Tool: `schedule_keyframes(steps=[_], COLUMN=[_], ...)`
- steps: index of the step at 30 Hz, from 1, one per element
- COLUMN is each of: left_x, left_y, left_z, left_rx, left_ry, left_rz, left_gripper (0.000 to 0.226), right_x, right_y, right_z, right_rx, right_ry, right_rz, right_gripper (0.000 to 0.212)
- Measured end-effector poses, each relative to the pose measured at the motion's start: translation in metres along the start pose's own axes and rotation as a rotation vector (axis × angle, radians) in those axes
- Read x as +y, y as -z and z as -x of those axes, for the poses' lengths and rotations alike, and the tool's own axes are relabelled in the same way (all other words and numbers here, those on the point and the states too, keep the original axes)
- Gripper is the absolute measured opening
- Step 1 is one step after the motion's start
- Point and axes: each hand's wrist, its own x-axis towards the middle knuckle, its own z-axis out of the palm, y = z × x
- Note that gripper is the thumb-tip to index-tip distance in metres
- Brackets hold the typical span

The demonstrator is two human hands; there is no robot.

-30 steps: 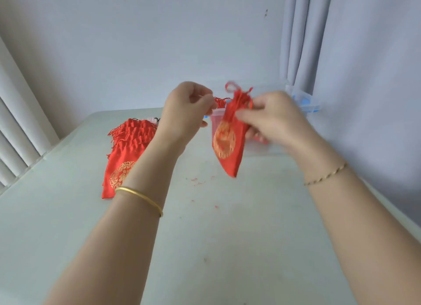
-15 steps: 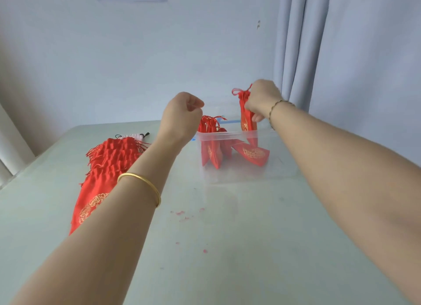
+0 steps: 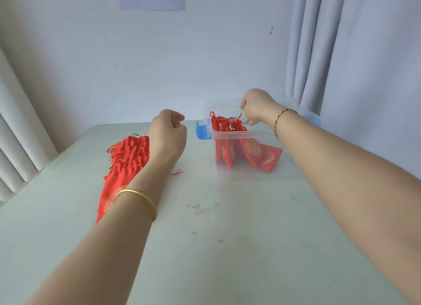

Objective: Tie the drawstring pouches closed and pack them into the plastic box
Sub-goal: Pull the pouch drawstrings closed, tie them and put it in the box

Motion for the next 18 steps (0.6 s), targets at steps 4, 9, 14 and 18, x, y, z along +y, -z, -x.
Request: schedule_keyframes(steps=[4, 9, 14, 18], left_x=[-0.044, -0.086, -0.106, -0.11], left_y=[0.031, 0.069, 0.082, 0.085], left_z=[0.025, 0.067, 0.079, 0.078], left_rx=[0.069, 0.053, 0.046, 0.188], left_ry=[0.188, 0.395, 0.492, 0.402], left_rz=[-0.3, -0.555, -0.563, -0.508], left_gripper=[0.026, 0.046, 0.062, 0.049], right_x=[-0.035, -0.065, -0.062, -0.052], right_y=[-0.024, -0.072, -0.117, -0.138], right_z=[0.036, 0.101, 0.135, 0.146], right_rx=[0.208, 0.096, -0.147, -0.248], right_ry=[0.217, 0.366, 0.261, 0.137], right_rz=[-0.263, -0.349, -0.368, -0.43], right_gripper=[0.036, 0.034, 0.027, 0.018])
